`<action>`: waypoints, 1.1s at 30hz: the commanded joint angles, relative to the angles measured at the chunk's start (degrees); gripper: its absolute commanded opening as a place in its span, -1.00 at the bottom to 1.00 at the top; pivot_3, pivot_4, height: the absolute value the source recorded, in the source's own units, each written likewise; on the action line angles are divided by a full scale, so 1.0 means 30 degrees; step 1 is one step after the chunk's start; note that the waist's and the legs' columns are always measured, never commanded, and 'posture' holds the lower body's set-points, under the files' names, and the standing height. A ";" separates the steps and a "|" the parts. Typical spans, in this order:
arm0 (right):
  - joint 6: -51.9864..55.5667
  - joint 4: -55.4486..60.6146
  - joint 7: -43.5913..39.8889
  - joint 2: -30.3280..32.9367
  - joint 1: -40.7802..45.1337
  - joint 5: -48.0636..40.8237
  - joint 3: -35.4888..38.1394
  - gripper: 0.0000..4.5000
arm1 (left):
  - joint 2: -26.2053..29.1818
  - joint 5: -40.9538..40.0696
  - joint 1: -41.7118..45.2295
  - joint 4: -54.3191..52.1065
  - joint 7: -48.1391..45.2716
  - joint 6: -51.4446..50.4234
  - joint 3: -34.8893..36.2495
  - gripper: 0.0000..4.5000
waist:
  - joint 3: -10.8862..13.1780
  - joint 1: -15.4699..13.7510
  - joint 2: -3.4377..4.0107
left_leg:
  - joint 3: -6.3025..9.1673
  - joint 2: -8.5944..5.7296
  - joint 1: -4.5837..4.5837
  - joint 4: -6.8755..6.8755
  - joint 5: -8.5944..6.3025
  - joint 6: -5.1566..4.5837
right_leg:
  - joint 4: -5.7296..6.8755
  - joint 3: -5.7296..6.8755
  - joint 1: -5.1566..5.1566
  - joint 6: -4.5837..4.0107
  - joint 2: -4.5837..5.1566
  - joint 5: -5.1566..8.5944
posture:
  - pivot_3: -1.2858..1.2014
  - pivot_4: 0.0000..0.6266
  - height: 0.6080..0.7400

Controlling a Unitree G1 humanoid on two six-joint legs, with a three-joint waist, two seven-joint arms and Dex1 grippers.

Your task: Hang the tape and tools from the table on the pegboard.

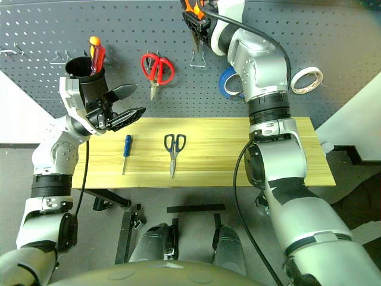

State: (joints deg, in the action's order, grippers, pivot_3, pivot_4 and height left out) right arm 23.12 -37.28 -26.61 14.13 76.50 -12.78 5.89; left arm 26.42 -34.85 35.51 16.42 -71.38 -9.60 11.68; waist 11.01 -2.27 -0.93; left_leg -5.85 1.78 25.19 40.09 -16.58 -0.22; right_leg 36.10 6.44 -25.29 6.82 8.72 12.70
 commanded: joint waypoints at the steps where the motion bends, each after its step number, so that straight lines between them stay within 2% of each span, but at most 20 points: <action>1: -0.1018 0.0324 0.0502 -0.0244 0.0380 0.0025 0.0218 -0.09 | 0.0213 -0.0112 0.0021 -0.0369 0.0032 0.0336 0.0308 1.00 | 0.0000 0.0000 0.0000 | -0.0001 0.0000 0.0000 0.0000 0.0000 0.0000 | -0.0001 0.0000 0.0000 0.0000 0.0000 0.0000 | 0.21 -0.72 0.56; 14: -0.3526 -0.2733 0.1630 -0.0834 -0.0101 0.1152 0.0034 -0.09 | 0.0082 0.0277 0.0147 -0.0003 0.0157 0.0865 0.0092 1.00 | 0.0000 0.0013 0.0001 | -0.0001 0.0000 -0.0001 -0.0002 0.0000 0.0000 | 0.0000 0.0000 -0.0001 -0.0001 0.0000 0.0000 | 0.21 -0.67 0.56; 22: -0.3741 -0.3127 0.1831 -0.1164 -0.0765 0.1248 0.0024 -0.09 | -0.0052 0.0491 0.0235 0.0333 0.0218 0.1212 -0.0084 1.00 | 0.0000 0.0019 0.0001 | -0.0001 0.0000 -0.0007 0.0000 0.0000 0.0000 | 0.0000 0.0000 0.0004 -0.0001 -0.0001 0.0000 | 0.20 -0.67 0.56; 23: -0.3695 -0.3055 0.1792 -0.1166 -0.0829 0.1224 0.0028 0.23 | -0.0068 0.0519 0.0260 0.0386 0.0219 0.1254 -0.0090 1.00 | 0.0000 0.0013 0.0001 | 0.0000 0.0000 -0.0007 0.0000 0.0000 0.0000 | 0.0000 0.0000 0.0004 -0.0001 -0.0001 0.0000 | 0.20 -0.67 0.56; 28: -0.2672 -0.1051 0.1372 -0.0650 -0.1149 0.0901 0.0109 0.93 | -0.0125 0.0603 0.0361 0.0613 0.0164 0.1376 -0.0081 1.00 | 0.0000 0.0010 0.0002 | 0.0001 0.0000 -0.0014 0.0007 0.0001 0.0000 | 0.0001 0.0000 0.0019 -0.0001 -0.0001 0.0000 | 0.20 -0.68 0.56; 29: -0.2265 -0.0287 0.1374 -0.0466 -0.1258 0.0834 0.0162 0.99 | -0.0119 0.0612 0.0370 0.0647 0.0147 0.1393 -0.0091 1.00 | 0.0000 0.0005 0.0001 | 0.0001 0.0000 -0.0016 0.0009 0.0001 0.0000 | 0.0001 0.0000 0.0023 -0.0001 0.0000 0.0000 | 0.19 -0.69 0.56; 33: -0.0043 0.3670 0.1172 0.0266 -0.2163 0.0313 0.0266 0.99 | -0.0059 0.0631 0.0417 0.0753 0.0067 0.1363 -0.0160 1.00 | 0.0000 -0.0038 0.0002 | 0.0010 -0.0003 -0.0011 0.0011 0.0000 0.0000 | 0.0001 0.0000 0.0023 -0.0001 0.0004 0.0000 | 0.19 -0.68 0.56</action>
State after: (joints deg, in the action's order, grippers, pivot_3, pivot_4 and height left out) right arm 21.02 -32.89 -22.90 13.77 69.76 -10.41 5.71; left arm 25.88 -33.02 35.73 19.29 -70.93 -6.53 10.91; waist 11.01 -2.38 -0.92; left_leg -5.80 1.77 25.16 40.11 -16.58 -0.22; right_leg 36.10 6.44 -25.22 6.82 8.73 12.70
